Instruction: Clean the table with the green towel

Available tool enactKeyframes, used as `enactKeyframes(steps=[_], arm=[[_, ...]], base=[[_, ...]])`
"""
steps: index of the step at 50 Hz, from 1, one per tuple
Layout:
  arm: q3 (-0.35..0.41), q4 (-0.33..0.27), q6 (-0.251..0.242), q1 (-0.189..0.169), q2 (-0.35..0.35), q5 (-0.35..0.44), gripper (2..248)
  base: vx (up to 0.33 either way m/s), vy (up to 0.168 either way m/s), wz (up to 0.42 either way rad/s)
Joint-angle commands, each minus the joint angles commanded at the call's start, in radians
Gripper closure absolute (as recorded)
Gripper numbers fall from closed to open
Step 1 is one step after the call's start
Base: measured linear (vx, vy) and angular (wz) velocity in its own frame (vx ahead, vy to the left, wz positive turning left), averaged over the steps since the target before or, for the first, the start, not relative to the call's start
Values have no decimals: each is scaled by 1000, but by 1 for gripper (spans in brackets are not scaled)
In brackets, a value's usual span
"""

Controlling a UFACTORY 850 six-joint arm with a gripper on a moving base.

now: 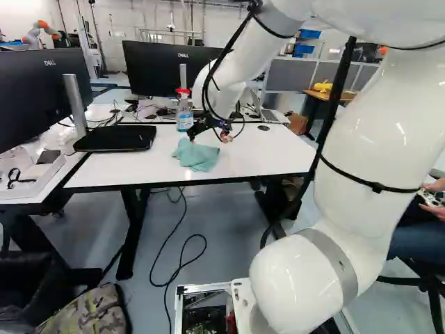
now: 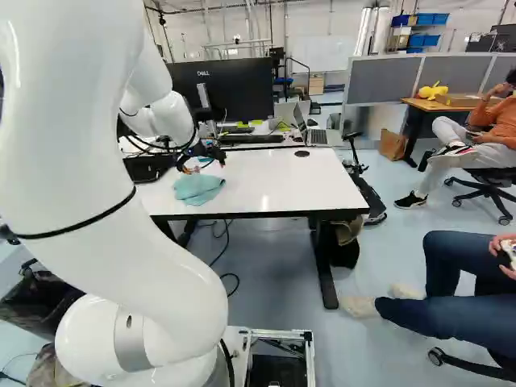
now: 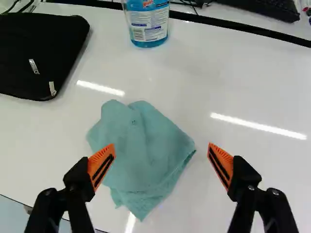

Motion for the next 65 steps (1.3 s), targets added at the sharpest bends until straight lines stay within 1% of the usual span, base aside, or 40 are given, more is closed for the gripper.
enactKeyframes(steps=[17, 45, 65], arm=[[128, 2, 0, -43, 60, 168, 3], [371, 6, 0, -124, 176, 490, 3], [511, 8, 0, -171, 242, 675, 3]], base=[[0, 0, 0], [0, 0, 0], [0, 0, 0]])
